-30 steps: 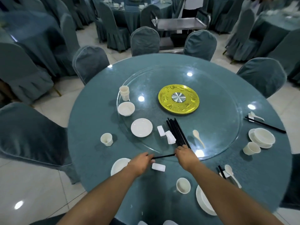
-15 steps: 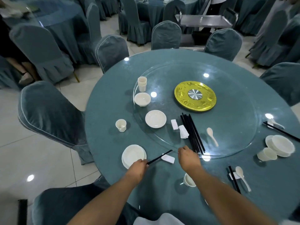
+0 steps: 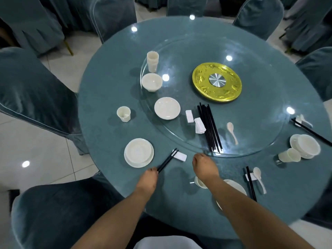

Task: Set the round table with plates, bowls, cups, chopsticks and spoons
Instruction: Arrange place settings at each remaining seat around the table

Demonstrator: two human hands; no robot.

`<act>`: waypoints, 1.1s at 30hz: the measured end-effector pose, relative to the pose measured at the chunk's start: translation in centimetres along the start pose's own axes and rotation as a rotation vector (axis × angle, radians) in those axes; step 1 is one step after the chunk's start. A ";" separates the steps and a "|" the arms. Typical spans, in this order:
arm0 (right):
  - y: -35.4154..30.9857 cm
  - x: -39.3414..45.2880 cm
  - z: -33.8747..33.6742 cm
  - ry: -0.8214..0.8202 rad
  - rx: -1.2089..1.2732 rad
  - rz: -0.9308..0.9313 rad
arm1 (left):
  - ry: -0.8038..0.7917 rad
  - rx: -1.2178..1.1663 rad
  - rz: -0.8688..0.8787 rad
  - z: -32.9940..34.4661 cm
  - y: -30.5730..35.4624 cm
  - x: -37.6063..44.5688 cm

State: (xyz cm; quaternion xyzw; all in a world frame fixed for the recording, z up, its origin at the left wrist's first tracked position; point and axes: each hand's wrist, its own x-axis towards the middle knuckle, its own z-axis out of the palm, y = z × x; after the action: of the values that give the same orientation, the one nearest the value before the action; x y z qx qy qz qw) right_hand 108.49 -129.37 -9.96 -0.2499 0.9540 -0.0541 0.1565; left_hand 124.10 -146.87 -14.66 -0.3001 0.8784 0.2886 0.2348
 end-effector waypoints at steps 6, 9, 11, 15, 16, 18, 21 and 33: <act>0.9 0.0 0.1 0.003 0.028 0.009 | 0.077 0.115 0.063 1.4 -0.8 0.1; 1.3 -0.1 0.2 0.005 0.030 0.006 | 0.121 0.137 0.104 2.2 -0.7 0.3; 1.6 -0.2 0.3 0.005 0.034 0.018 | 0.112 0.166 0.088 2.6 -0.3 0.3; 2.0 -0.3 0.4 -0.012 0.044 0.034 | 0.090 0.174 0.078 3.0 0.5 0.2; 2.1 -0.3 0.3 -0.017 0.046 0.036 | 0.087 0.162 0.079 3.0 0.7 0.3; 2.2 -0.3 0.1 -0.019 0.050 0.038 | 0.079 0.148 0.086 2.8 1.1 0.5; 2.2 -0.1 -0.1 -0.013 0.050 0.039 | 0.056 0.162 0.105 2.6 1.6 1.0; 3.4 -0.1 0.1 -0.022 0.057 0.066 | 0.016 0.104 0.036 3.0 2.4 1.7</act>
State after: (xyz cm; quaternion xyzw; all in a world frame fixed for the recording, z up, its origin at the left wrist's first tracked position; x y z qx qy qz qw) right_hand 106.99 -126.37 -10.64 -0.2144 0.9580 -0.0736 0.1758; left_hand 122.04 -144.06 -16.93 -0.2740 0.8994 0.2441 0.2376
